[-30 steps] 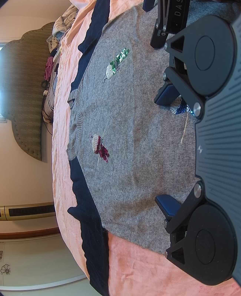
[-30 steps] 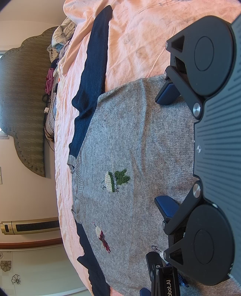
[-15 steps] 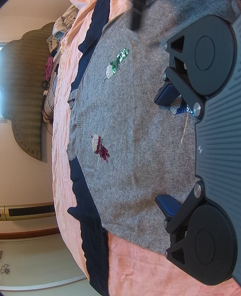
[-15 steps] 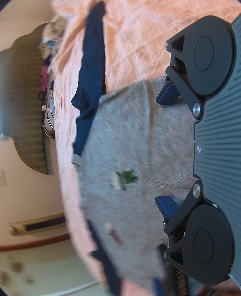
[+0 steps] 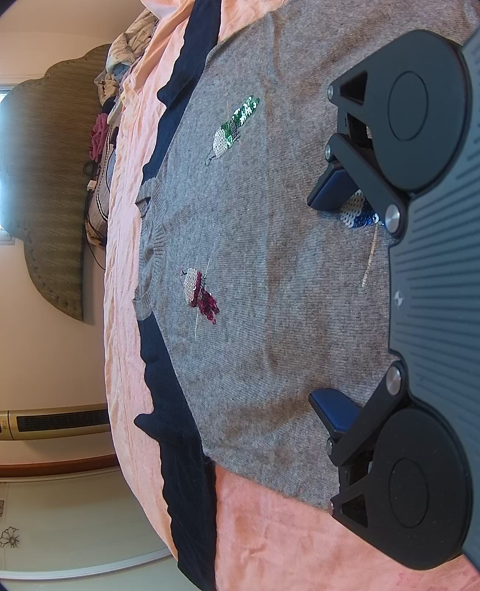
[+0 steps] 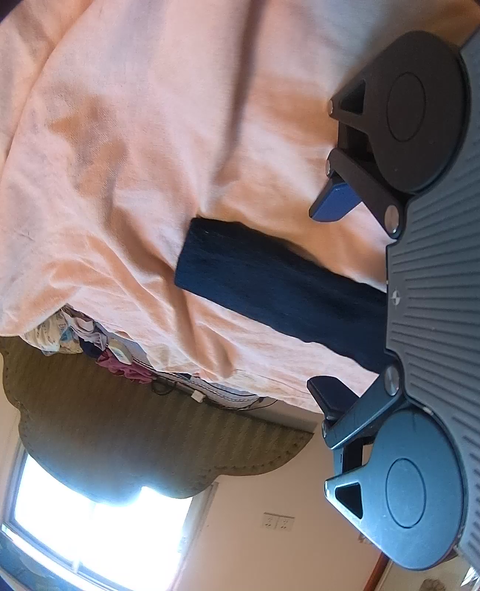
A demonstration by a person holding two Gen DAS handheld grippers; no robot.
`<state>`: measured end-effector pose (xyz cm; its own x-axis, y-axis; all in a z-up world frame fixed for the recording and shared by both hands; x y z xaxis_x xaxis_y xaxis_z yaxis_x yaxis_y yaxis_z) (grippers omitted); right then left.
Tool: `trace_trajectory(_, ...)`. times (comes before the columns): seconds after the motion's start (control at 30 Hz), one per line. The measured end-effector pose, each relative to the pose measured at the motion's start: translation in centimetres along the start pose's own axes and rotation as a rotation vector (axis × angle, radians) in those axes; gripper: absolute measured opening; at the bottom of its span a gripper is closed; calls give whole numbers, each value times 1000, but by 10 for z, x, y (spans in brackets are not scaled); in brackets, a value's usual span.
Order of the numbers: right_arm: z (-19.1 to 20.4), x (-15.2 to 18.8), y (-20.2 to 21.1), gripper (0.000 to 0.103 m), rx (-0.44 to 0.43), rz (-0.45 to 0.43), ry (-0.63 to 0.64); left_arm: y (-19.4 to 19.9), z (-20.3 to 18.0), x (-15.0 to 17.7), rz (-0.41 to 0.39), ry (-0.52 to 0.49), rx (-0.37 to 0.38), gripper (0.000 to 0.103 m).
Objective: Fold small clothes
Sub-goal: 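Grasp the navy sleeve cuff with the right gripper and lift it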
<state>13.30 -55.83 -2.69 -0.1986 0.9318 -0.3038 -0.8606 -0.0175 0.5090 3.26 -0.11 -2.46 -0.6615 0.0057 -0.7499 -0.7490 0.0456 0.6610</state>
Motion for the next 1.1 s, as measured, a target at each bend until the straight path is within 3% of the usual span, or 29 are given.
trace_trajectory(0.13,6,-13,-22,81,9,-33,29,0,0,0,0,0,0,103)
trace_trajectory(0.2,7,-17,-33,64,48,-56,65,0,0,0,0,0,1,103)
trace_trajectory(0.27,4,-20,-39,35,83,-74,93,0,0,0,0,0,1,103)
trace_trajectory(0.33,1,-20,-39,16,116,-90,105,0,0,0,0,0,1,103)
trace_trajectory(0.43,18,-11,-32,15,113,-120,177,0,0,0,-1,2,3,103)
trace_trajectory(0.53,75,29,-22,15,10,-94,374,0,1,-2,-1,6,3,103)
trace_trajectory(0.6,119,74,-19,15,-82,-29,511,0,1,-2,-1,6,3,103)
trace_trajectory(0.73,184,190,-29,15,-269,197,708,0,1,-2,-1,5,3,103)
trace_trajectory(0.83,193,261,-52,17,-287,357,755,0,1,-2,-1,5,4,103)
trace_trajectory(0.9,184,289,-64,33,-249,467,736,-1,1,-2,-2,6,6,103)
trace_trajectory(0.93,177,296,-62,46,-235,490,698,-1,1,-2,-3,7,7,103)
trace_trajectory(1.03,158,293,-26,47,-306,483,611,-1,2,-2,-5,10,10,103)
trace_trajectory(1.1,146,291,2,53,-333,475,627,1,4,-2,-5,18,21,103)
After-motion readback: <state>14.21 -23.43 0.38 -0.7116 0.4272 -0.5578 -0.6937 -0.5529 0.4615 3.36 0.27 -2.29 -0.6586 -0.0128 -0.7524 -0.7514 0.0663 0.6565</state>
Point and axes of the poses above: each gripper's, at about its wrist camera, not at the fingertips, and y roughly against the way its jaws point, z to its left, x to its underside, the point moved 4 cm from there along -y, roughly the way its jaws point, and after that the axes turned 3 degrees about x, right-handed, at the moved point
